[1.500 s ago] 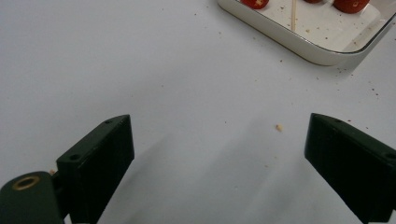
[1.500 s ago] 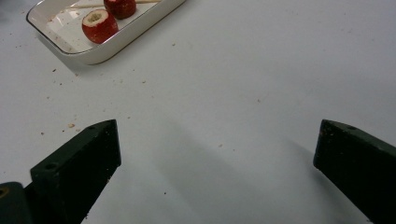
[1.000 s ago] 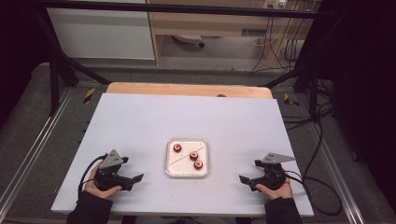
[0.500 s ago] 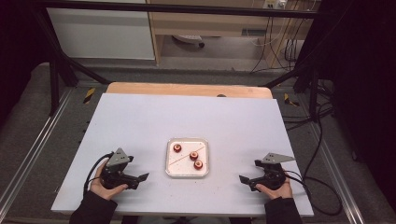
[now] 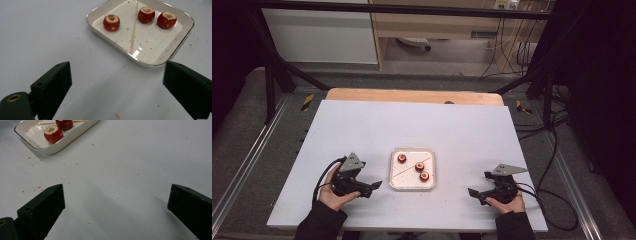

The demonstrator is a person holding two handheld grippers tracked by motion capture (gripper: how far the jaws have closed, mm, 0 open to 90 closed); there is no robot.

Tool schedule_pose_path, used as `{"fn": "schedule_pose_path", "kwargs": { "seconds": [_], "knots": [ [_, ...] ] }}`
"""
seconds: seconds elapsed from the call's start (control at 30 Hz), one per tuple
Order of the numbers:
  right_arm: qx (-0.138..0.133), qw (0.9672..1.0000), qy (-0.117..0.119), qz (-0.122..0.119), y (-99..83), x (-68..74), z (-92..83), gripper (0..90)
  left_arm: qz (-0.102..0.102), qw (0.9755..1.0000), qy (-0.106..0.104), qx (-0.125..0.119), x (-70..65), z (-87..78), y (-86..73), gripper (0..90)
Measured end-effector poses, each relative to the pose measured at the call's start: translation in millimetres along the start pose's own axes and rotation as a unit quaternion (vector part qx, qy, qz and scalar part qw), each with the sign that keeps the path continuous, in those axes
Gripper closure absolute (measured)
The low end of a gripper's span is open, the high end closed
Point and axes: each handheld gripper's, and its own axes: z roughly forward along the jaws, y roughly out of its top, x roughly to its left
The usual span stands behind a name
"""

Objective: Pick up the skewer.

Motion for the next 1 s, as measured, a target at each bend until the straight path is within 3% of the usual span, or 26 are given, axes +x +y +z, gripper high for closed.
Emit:
{"fn": "schedule_pose_path", "kwargs": {
  "seconds": [0.3, 0.6, 0.97, 1.0],
  "knots": [
    [0.001, 1.0000, 0.000, 0.001, -0.1, 0.4, 0.0, 1.9, 0.016, 0.9998, -0.001, 0.010, -11.7, 19.0, 23.1, 9.1],
    [0.001, 1.0000, 0.001, 0.002, 0.0, 0.4, 0.1, 2.0, 0.016, 0.9996, 0.001, 0.023, -18.5, 41.7, 42.5, 14.1],
    [0.003, 1.0000, 0.003, 0.001, -0.2, 0.4, 0.9, 2.1, 0.011, 0.9989, -0.002, 0.046, -21.9, 67.1, 50.2, 33.0],
    [0.004, 1.0000, 0.003, 0.001, -0.2, 0.3, 1.0, 2.2, 0.013, 0.9985, -0.004, 0.052, -22.0, 70.8, 50.3, 39.5]
  ]
}}
